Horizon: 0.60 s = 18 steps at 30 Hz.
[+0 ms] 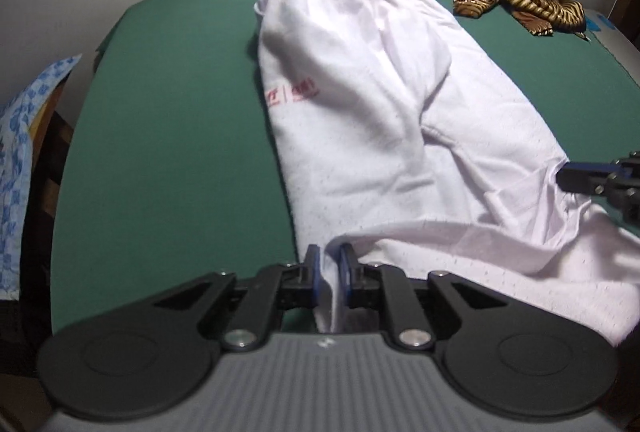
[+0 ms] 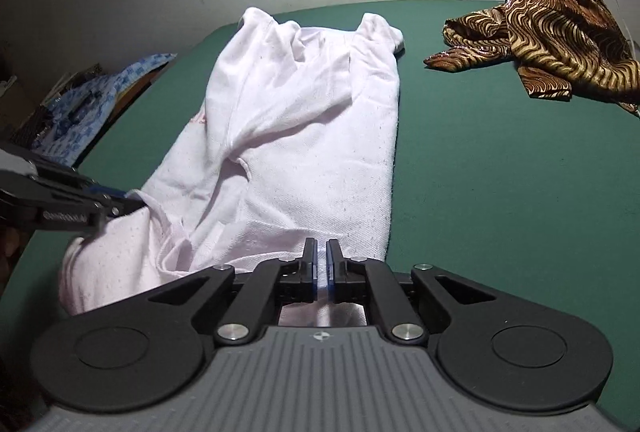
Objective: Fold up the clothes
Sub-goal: 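Grasp the shirt end with the left gripper and lift it toward the collar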
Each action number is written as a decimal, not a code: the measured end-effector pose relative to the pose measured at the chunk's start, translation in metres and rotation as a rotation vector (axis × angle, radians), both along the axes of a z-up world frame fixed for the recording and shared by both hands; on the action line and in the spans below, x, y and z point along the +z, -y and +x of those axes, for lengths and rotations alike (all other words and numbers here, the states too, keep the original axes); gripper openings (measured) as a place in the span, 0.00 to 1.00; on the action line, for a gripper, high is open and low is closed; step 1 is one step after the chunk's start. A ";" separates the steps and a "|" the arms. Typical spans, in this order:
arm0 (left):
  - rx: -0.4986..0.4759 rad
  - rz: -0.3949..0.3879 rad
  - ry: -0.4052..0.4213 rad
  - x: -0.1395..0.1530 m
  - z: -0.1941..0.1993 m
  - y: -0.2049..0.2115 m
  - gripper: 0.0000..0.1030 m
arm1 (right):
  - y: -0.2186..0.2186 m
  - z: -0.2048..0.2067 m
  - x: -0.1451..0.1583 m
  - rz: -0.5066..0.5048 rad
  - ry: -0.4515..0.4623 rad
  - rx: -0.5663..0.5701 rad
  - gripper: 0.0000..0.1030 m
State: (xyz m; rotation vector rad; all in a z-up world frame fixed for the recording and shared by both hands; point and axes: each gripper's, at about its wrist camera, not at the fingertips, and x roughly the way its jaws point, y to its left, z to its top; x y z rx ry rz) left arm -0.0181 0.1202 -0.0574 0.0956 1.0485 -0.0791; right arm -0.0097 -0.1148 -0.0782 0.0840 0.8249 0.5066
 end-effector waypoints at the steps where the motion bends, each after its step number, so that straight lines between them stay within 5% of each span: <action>1: 0.005 -0.019 0.012 0.005 -0.012 -0.006 0.18 | 0.008 -0.005 0.006 0.031 0.011 0.003 0.13; 6: 0.056 -0.087 0.057 0.032 -0.078 -0.028 0.38 | 0.045 -0.034 0.021 0.083 -0.051 0.077 0.39; 13: 0.026 -0.143 -0.018 0.008 -0.096 -0.003 0.39 | 0.041 -0.048 0.003 0.129 -0.189 0.100 0.40; 14: 0.027 -0.136 -0.028 0.003 -0.093 0.000 0.38 | 0.034 -0.048 0.002 0.109 -0.191 0.108 0.39; 15: 0.033 -0.114 -0.043 -0.002 -0.091 0.004 0.32 | 0.028 -0.049 0.002 0.080 -0.180 0.114 0.29; 16: 0.030 -0.090 -0.063 -0.005 -0.089 0.007 0.32 | 0.024 -0.050 0.003 0.048 -0.165 0.118 0.06; 18: -0.005 -0.057 -0.085 -0.002 -0.091 0.012 0.16 | 0.018 -0.053 0.008 0.017 -0.120 0.115 0.06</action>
